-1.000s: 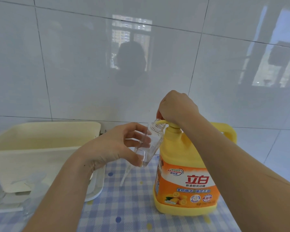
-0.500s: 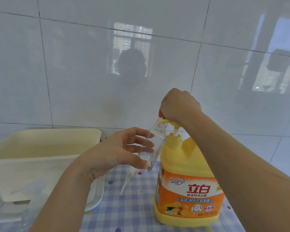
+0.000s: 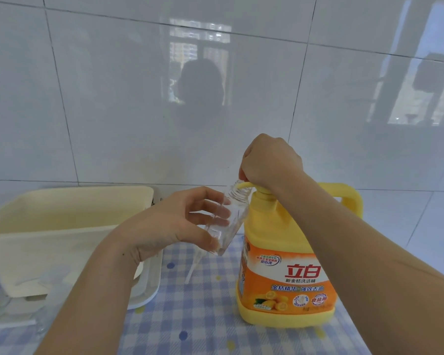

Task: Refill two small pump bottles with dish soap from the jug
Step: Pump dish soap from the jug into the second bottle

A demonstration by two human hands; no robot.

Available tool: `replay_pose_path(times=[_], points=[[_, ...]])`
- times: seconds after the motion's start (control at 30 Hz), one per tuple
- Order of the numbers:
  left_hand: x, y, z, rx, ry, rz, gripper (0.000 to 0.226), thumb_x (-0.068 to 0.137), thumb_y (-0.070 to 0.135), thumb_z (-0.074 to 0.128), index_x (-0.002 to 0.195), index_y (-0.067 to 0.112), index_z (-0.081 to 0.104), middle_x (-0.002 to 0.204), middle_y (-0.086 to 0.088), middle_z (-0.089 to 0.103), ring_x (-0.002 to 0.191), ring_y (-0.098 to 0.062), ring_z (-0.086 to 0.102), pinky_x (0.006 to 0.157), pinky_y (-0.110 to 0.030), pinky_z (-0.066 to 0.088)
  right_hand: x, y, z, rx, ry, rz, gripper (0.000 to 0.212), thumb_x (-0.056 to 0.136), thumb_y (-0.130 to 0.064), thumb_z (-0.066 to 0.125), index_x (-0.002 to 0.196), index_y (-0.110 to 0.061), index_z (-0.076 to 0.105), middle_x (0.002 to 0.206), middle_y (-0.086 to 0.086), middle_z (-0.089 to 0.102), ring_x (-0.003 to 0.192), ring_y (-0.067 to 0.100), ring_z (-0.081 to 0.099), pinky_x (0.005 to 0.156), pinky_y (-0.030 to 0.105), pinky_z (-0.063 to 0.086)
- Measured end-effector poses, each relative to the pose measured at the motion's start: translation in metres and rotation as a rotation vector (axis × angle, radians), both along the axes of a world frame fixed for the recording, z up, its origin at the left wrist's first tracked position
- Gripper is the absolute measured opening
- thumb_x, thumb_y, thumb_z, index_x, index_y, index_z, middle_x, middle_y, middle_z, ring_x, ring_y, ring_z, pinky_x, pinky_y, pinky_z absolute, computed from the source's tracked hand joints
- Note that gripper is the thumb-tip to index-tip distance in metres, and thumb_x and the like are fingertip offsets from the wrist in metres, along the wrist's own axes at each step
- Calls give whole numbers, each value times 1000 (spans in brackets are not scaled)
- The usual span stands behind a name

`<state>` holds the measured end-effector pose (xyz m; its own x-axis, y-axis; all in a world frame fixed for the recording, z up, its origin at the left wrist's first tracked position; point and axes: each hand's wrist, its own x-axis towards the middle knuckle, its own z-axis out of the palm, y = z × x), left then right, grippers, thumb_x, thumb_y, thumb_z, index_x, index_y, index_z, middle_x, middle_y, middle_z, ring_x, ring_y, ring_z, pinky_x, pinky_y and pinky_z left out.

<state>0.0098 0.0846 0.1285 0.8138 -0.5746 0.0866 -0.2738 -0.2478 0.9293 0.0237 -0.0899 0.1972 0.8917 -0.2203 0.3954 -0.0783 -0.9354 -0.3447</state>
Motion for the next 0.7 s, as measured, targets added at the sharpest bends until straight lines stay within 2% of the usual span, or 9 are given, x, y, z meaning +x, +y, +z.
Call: replay_pose_path(times=[0.17,0.33,0.47,0.57,0.7], points=[[0,-2,0,3,1,18,63,66,-14,78,116,21,62,110,3,72,99,-7,70,79,-24,58,0,-1,0,6,0,8,27,77,-6,51,94,-16,70,86,2,62,61,16,48,54,26,37],[-1,-3,1,3,11,28,64,66,-11,79,117,23,62,111,5,72,102,-9,69,82,-29,58,1,0,2,-1,-6,4,26,79,-6,50,94,-15,68,78,1,57,60,16,46,52,25,34],[-2,-5,3,-12,17,26,69,57,-2,84,118,23,61,113,4,71,105,-11,68,91,-37,57,2,0,6,-1,12,4,28,78,-7,50,94,-17,70,87,2,65,67,19,54,58,28,41],[-5,-6,5,-86,20,19,66,54,7,82,115,24,63,111,3,71,106,-12,68,87,-39,58,3,2,20,-20,-37,-19,24,80,-10,53,94,-20,69,88,0,69,79,21,63,63,28,46],[-6,-5,7,-122,-2,20,64,54,8,81,114,22,64,111,1,70,104,-13,69,82,-38,59,3,3,25,-69,-56,-28,25,80,-9,51,93,-21,69,86,0,69,80,21,64,62,27,45]])
